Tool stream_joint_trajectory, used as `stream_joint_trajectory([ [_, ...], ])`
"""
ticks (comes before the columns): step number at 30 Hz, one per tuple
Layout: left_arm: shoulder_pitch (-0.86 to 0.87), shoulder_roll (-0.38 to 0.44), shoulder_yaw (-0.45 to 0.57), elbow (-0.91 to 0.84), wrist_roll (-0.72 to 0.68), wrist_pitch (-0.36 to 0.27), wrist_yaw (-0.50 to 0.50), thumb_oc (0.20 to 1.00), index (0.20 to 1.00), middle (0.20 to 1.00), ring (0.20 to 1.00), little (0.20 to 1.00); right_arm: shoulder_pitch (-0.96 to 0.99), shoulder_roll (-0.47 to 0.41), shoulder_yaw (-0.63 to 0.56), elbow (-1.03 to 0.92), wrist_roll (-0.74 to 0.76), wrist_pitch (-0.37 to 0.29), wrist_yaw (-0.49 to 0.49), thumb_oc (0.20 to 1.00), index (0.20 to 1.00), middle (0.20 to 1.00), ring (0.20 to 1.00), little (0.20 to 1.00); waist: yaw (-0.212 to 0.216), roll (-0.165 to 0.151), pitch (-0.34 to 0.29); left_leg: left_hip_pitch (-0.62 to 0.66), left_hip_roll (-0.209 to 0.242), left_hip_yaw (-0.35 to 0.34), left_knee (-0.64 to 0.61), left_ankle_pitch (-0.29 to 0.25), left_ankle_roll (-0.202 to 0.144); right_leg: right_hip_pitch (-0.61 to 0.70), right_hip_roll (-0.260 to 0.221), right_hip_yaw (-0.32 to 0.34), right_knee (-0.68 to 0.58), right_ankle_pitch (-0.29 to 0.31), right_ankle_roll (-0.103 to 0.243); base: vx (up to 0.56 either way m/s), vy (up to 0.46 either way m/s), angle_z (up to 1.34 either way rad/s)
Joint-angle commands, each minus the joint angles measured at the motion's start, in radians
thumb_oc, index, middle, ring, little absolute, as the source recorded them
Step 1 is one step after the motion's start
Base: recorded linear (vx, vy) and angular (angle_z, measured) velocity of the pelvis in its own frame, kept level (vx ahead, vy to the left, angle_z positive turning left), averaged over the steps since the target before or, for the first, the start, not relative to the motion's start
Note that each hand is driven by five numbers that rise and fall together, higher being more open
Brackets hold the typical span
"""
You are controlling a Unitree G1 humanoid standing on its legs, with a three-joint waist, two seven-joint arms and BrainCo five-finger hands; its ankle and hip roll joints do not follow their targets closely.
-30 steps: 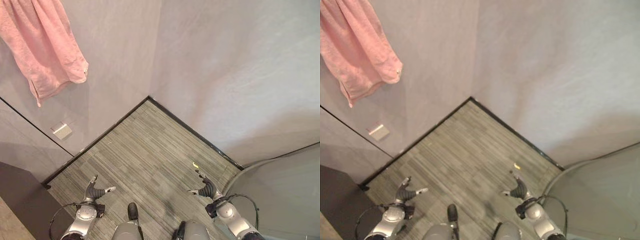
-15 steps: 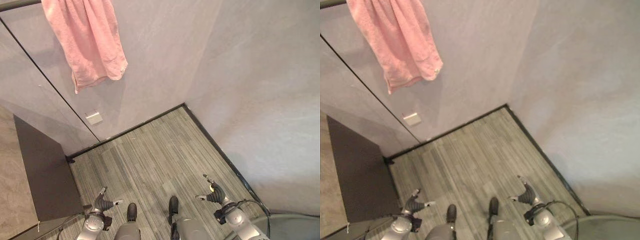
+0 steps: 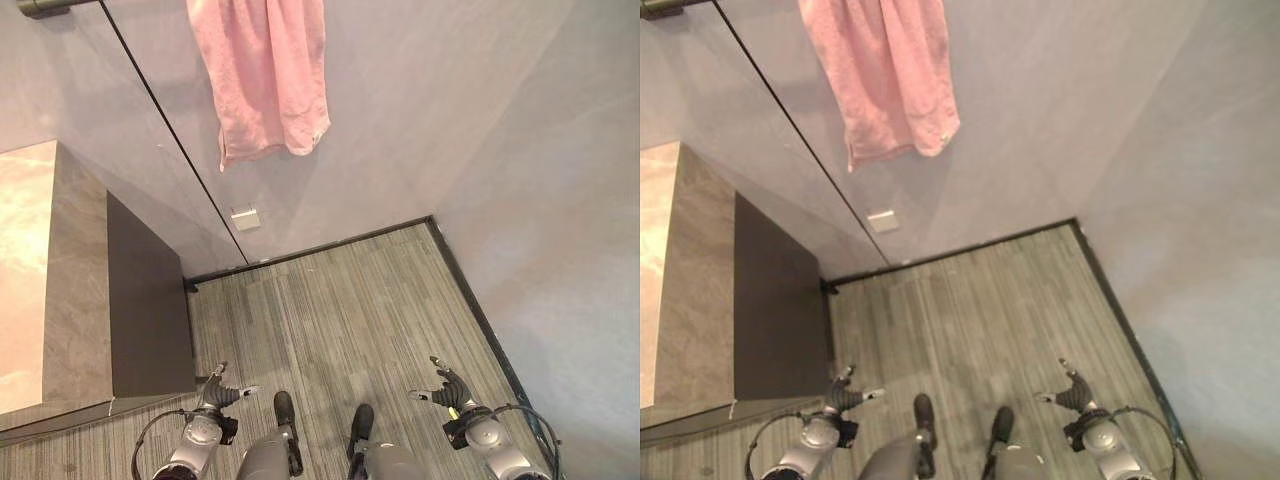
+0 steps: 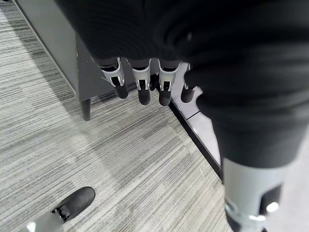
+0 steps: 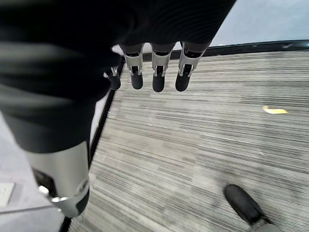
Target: Put brush and paste in cup on sink, flatten towel.
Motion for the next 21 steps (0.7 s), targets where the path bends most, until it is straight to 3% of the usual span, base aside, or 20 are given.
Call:
stream_joint_trajectory([
  [1,-0.022,0.041,-0.003,-0.018,0.010,-0.008,0.002,1.000,1.000,1.000,1.000,1.000,-0.011,0.011,-0.017,-0.020,0.012,-0.002,-0.022,1.000,1.000,1.000,1.000,1.000,-0.007,-0.056,-0.011,0.068,-0.003,0.080,0.002,0.003,-0.036,-0.013,-0.042,0.068,0.046,0.013,0.083,0.13,0.071,0.17],
  [2,-0.021,0.041,-0.003,-0.018,0.010,-0.008,0.002,1.000,1.000,1.000,1.000,1.000,-0.011,0.011,-0.017,-0.021,0.012,-0.002,-0.022,1.000,1.000,1.000,1.000,1.000,-0.008,-0.057,-0.012,0.070,-0.005,0.080,-0.003,0.007,-0.036,-0.013,-0.043,0.068,0.046,0.012,0.083,0.22,0.103,0.14],
  [3,-0.020,0.040,0.002,-0.016,0.009,-0.009,0.005,1.000,1.000,1.000,1.000,1.000,-0.013,0.010,-0.009,-0.027,0.012,-0.005,-0.017,1.000,1.000,1.000,1.000,1.000,0.004,-0.059,-0.014,0.034,0.003,0.063,-0.015,0.049,-0.035,-0.003,-0.042,0.064,0.042,0.014,0.077,0.10,0.048,0.05],
  [5,-0.017,0.040,0.002,-0.015,0.005,-0.009,0.005,1.000,1.000,1.000,1.000,1.000,-0.020,0.011,-0.003,-0.022,0.018,-0.008,-0.012,1.000,1.000,1.000,1.000,1.000,0.021,-0.061,-0.014,0.003,0.019,0.039,-0.029,0.083,-0.052,0.029,-0.039,0.074,0.036,0.005,0.079,0.22,0.096,0.10],
  [6,-0.011,0.038,0.000,-0.012,0.008,-0.009,0.003,1.000,1.000,1.000,1.000,1.000,-0.021,0.011,0.000,-0.020,0.018,-0.011,-0.009,1.000,1.000,1.000,1.000,1.000,0.022,-0.060,-0.014,-0.001,0.030,0.062,-0.030,0.099,-0.057,0.047,-0.042,0.074,0.040,-0.001,0.081,0.35,0.211,0.23],
  [7,0.003,0.038,0.003,-0.014,0.009,-0.005,-0.006,1.000,1.000,1.000,1.000,1.000,-0.025,0.020,-0.004,-0.015,0.025,-0.007,-0.005,1.000,1.000,1.000,1.000,1.000,0.028,-0.061,-0.025,0.023,0.019,0.060,-0.021,0.068,-0.039,0.059,-0.047,0.095,0.066,-0.023,0.085,0.27,0.179,0.10],
  [12,0.003,0.048,0.001,-0.003,0.013,-0.003,-0.007,1.000,1.000,1.000,1.000,1.000,-0.030,0.056,-0.017,0.011,0.050,-0.006,-0.008,1.000,1.000,1.000,1.000,1.000,0.030,-0.068,-0.052,0.035,-0.005,0.063,0.036,0.016,-0.004,0.061,-0.080,0.154,0.154,-0.044,0.094,0.24,0.207,-0.30],
  [13,-0.007,0.056,-0.007,-0.002,0.020,-0.002,-0.006,1.000,1.000,1.000,1.000,1.000,-0.045,0.073,-0.005,0.030,0.053,-0.007,-0.007,1.000,1.000,1.000,1.000,1.000,0.029,-0.076,-0.051,0.050,-0.022,0.068,0.058,-0.019,0.022,0.030,-0.100,0.178,0.252,-0.028,0.104,0.16,0.223,-0.13],
  [15,-0.011,0.061,-0.010,-0.006,0.022,-0.001,-0.006,1.000,1.000,1.000,1.000,1.000,-0.053,0.078,-0.003,0.033,0.053,-0.006,-0.009,1.000,1.000,1.000,1.000,1.000,0.028,-0.076,-0.048,0.056,-0.027,0.075,0.064,-0.029,0.031,0.007,-0.106,0.183,0.306,-0.008,0.113,0.11,0.203,-0.17],
  [17,-0.019,0.072,-0.015,-0.011,0.027,0.005,-0.006,1.000,1.000,1.000,1.000,1.000,-0.066,0.088,0.008,0.035,0.047,-0.003,-0.010,1.000,1.000,1.000,1.000,1.000,0.025,-0.074,-0.040,0.093,-0.038,0.086,0.056,-0.051,0.054,-0.053,-0.125,0.193,0.422,0.063,0.130,0.15,0.265,-0.18],
  [18,-0.020,0.075,-0.020,-0.014,0.035,0.007,-0.004,1.000,1.000,1.000,1.000,1.000,-0.067,0.094,0.013,0.027,0.045,-0.004,-0.007,1.000,1.000,1.000,1.000,1.000,0.021,-0.070,-0.024,0.139,-0.047,0.090,0.038,-0.063,0.074,-0.089,-0.145,0.174,0.544,0.127,0.146,0.20,0.290,-0.20],
  [19,-0.018,0.075,-0.022,-0.013,0.036,0.010,-0.005,1.000,1.000,1.000,1.000,1.000,-0.065,0.097,0.010,0.024,0.049,-0.003,-0.007,1.000,1.000,1.000,1.000,1.000,0.015,-0.060,-0.018,0.156,-0.041,0.095,0.024,-0.066,0.077,-0.118,-0.145,0.161,0.584,0.151,0.150,0.17,0.235,-0.13],
  [20,-0.019,0.075,-0.022,-0.013,0.036,0.010,-0.005,1.000,1.000,1.000,1.000,1.000,-0.065,0.096,0.010,0.024,0.049,-0.003,-0.007,1.000,1.000,1.000,1.000,1.000,0.016,-0.061,-0.017,0.158,-0.043,0.096,0.022,-0.065,0.077,-0.119,-0.146,0.163,0.587,0.149,0.151,0.20,0.150,-0.04],
  [21,-0.016,0.074,-0.025,-0.006,0.038,0.011,-0.008,1.000,1.000,1.000,1.000,1.000,-0.055,0.100,0.007,0.018,0.057,-0.003,-0.004,1.000,1.000,1.000,1.000,1.000,-0.004,-0.054,-0.007,0.189,-0.045,0.080,-0.005,-0.066,0.078,-0.175,-0.104,0.190,0.589,0.126,0.145,0.24,0.115,-0.02],
])
